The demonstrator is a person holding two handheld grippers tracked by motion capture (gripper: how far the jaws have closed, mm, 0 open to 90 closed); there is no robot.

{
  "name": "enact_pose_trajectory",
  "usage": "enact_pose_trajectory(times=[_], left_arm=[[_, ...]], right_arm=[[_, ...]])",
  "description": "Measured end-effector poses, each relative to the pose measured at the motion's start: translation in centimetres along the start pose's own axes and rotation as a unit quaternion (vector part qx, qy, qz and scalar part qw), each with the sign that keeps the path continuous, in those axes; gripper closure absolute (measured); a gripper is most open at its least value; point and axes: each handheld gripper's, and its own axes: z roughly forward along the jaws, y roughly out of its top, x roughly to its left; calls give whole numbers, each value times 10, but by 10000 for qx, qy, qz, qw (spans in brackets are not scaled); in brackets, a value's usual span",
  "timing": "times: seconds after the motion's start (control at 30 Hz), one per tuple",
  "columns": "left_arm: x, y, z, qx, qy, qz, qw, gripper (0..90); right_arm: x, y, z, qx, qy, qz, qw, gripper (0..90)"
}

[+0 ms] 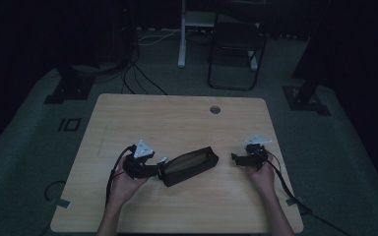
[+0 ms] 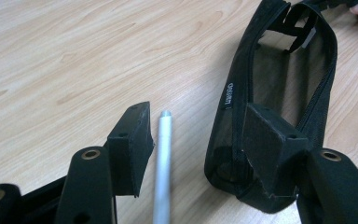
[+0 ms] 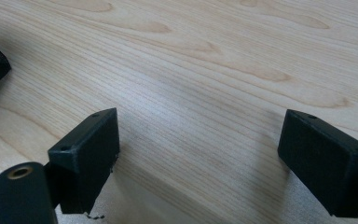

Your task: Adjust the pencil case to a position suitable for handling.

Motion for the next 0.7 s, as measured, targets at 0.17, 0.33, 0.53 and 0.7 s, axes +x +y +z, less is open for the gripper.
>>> enact_pose_trajectory(times=[0.17,0.33,0.53,0.7], left_arm=[[0,-5,-4,-41,-32,-95,9999,420],[-9,-7,-5,-58,-146,-22,9999,382],[-23,-10,1,144,-27,220,9997,368],[-20,-12,5,362,361,307,9982,390]], right_arm=[[0,0,0,1,0,1,10000,126],[0,0,0,1,0,0,10000,126],[0,0,0,1,0,0,10000,127],[0,0,0,0,0,1,10000,127]])
